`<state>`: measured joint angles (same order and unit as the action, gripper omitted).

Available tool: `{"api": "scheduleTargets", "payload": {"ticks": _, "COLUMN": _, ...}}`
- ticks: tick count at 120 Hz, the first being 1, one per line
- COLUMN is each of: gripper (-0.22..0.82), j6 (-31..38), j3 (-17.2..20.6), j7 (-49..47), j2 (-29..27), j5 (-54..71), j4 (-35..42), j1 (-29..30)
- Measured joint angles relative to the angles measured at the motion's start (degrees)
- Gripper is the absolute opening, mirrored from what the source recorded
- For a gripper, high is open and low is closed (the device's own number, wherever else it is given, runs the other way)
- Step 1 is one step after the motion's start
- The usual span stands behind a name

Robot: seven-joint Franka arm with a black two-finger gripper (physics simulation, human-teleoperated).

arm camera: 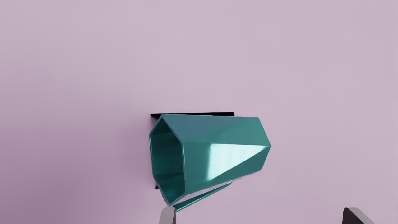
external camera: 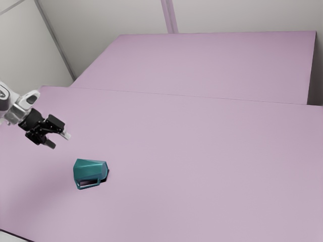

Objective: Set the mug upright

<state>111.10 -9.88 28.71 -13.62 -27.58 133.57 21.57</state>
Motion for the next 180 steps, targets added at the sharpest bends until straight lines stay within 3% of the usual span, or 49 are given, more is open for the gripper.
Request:
{"api": "scheduleTargets", "payload": {"ticks": 65, "gripper": 0.58, "j6": 4.4, "j3": -5.0, "j7": 14.5, "j2": 2.1, "j5": -13.4, "j4": 9.0, "j1": 3.0}}
{"api": "scheduleTargets", "payload": {"ticks": 110, "gripper": 0.59, "j6": 5.0, "j3": -5.6, "j7": 24.0, "j2": 7.5, "j5": -22.4, "j4": 10.9, "j1": 3.0}}
{"api": "scheduleTargets", "payload": {"ticks": 180, "gripper": 0.59, "j6": 3.8, "j3": -5.6, "j7": 33.2, "j2": 7.6, "j5": -25.8, "j4": 12.0, "j1": 0.8}}
